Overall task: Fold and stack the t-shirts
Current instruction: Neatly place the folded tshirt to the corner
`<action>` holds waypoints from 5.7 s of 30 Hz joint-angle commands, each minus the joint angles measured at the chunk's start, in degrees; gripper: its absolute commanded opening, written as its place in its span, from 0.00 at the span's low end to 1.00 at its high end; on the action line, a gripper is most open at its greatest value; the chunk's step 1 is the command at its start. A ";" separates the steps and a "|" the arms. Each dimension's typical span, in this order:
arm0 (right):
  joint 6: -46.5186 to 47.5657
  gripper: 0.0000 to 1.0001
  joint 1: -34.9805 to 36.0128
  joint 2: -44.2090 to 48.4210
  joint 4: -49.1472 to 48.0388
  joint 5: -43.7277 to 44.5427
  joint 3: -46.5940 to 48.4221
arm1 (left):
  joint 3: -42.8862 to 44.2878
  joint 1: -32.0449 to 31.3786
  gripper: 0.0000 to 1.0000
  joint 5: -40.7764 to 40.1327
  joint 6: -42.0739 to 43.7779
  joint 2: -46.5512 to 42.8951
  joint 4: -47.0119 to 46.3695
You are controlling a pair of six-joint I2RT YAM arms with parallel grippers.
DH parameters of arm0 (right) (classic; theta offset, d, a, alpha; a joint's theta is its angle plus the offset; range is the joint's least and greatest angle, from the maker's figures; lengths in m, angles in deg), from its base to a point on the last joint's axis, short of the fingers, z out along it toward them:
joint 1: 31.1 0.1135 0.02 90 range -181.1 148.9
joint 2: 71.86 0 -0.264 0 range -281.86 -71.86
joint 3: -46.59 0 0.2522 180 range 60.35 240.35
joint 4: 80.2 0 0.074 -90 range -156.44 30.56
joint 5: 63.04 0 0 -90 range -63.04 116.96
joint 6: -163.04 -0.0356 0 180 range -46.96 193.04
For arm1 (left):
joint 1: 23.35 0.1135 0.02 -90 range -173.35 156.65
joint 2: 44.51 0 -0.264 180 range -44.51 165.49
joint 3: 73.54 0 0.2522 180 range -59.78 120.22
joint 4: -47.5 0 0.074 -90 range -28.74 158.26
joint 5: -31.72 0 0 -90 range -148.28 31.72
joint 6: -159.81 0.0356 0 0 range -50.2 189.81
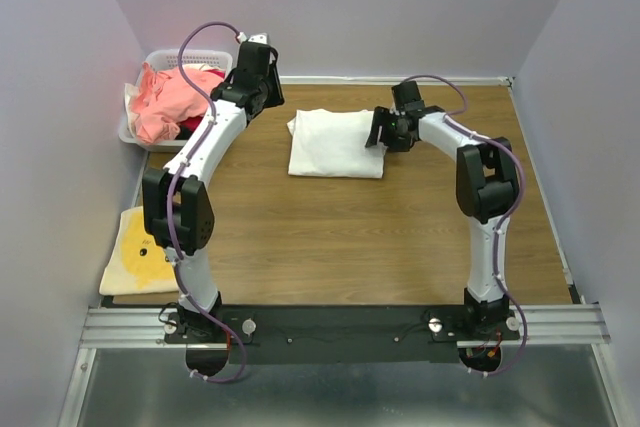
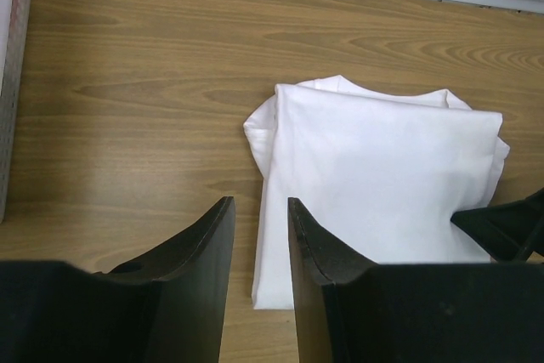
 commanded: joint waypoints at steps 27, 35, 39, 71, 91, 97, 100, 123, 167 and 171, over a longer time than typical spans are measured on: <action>1.29 0.01 -3.15 -2.26 7.27 8.67 1.11 | 1.38 1.07 0.40 -0.02 1.95 -3.88 4.24; 3.57 0.01 -8.32 2.14 12.91 18.89 0.84 | 2.17 1.07 0.40 1.56 3.71 -2.39 3.80; 5.94 0.01 -12.55 1.35 15.81 22.31 4.96 | 3.58 1.07 0.40 2.96 2.57 -1.16 4.33; 16.76 0.63 -28.20 -32.14 5.10 44.03 47.69 | 6.65 0.71 0.39 13.33 4.67 9.39 -2.52; 15.88 0.79 -16.86 -16.32 1.05 35.08 34.25 | 3.40 0.80 0.39 11.40 4.76 7.46 -5.77; 9.47 0.73 -13.52 -18.16 2.71 29.20 33.01 | 2.00 0.71 0.39 10.26 5.47 6.49 -5.69; 7.88 0.71 -13.44 -20.00 3.33 26.56 33.45 | 0.86 0.71 0.39 9.91 5.82 5.70 -5.86; 6.30 0.67 -14.40 -13.34 10.36 30.58 11.57 | 0.41 0.80 0.39 9.47 6.52 5.52 -6.65; 7.09 0.81 -20.99 -6.67 8.87 20.22 26.42 | -0.02 0.80 0.39 9.29 6.26 4.29 -7.62; 7.27 0.81 -20.64 -2.89 8.87 18.29 24.58 | -0.90 0.80 0.39 7.98 6.43 2.98 -8.15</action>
